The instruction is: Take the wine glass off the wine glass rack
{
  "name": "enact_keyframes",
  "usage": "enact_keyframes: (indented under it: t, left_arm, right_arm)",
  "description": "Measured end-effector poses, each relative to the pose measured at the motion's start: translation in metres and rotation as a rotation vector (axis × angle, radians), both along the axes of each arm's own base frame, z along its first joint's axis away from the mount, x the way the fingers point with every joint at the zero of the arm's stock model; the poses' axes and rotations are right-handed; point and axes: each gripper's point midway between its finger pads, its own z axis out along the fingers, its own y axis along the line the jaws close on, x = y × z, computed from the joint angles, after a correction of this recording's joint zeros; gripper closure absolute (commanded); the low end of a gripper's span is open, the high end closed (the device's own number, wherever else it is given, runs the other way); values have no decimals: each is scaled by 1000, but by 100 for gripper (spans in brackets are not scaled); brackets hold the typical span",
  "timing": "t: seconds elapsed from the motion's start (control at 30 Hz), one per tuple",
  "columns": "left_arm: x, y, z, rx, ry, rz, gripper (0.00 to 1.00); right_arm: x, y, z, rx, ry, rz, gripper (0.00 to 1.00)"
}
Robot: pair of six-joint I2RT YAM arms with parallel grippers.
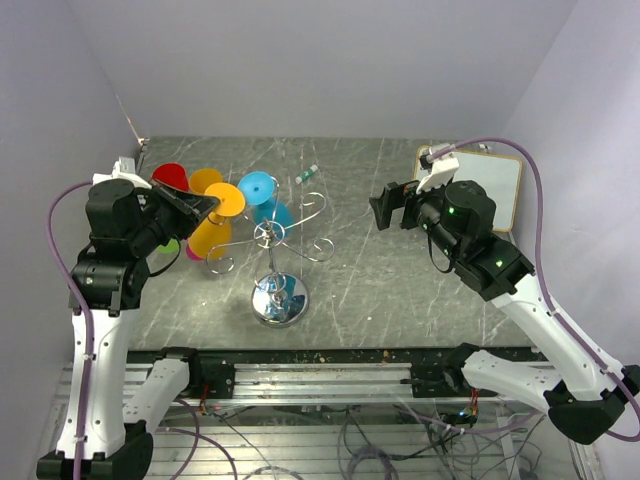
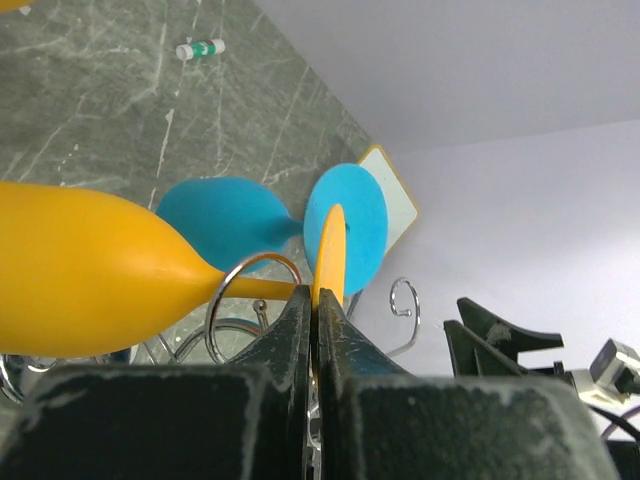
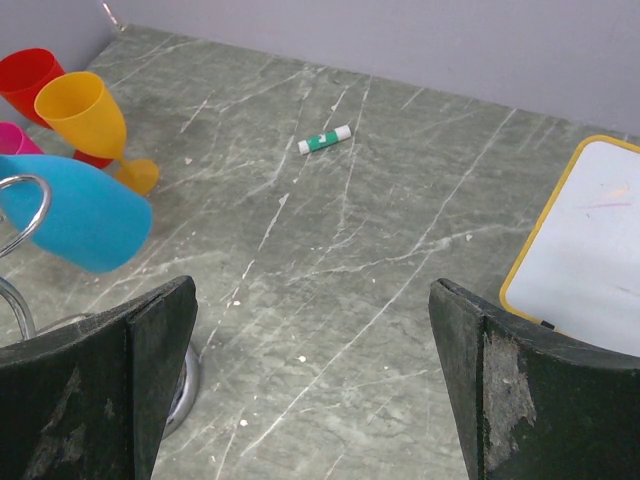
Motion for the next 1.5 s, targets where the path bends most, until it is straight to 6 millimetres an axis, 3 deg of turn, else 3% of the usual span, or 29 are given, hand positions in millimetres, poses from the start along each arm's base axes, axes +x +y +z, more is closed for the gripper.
enact_keyframes:
  t: [0.37,0.87,1.13,1.37,1.5]
  left_arm:
    - [-15,-16,-5,17,-4,-126,93]
    - [-44,-12,-15,39,41,-128,93]
    - [-63,20,1,79,17,76,93]
    - [-91,67,37,104,-104,345,93]
    - [-101,83,60,124,-184,431,93]
  right_arm:
    - [0,0,0,1,1,2,0]
    - [0,1,0,2,1,5,0]
    - [0,2,-1,2,3,8,0]
    - [0,2,-1,6,5,7,0]
    - [-1,4,-1,16,10,14,0]
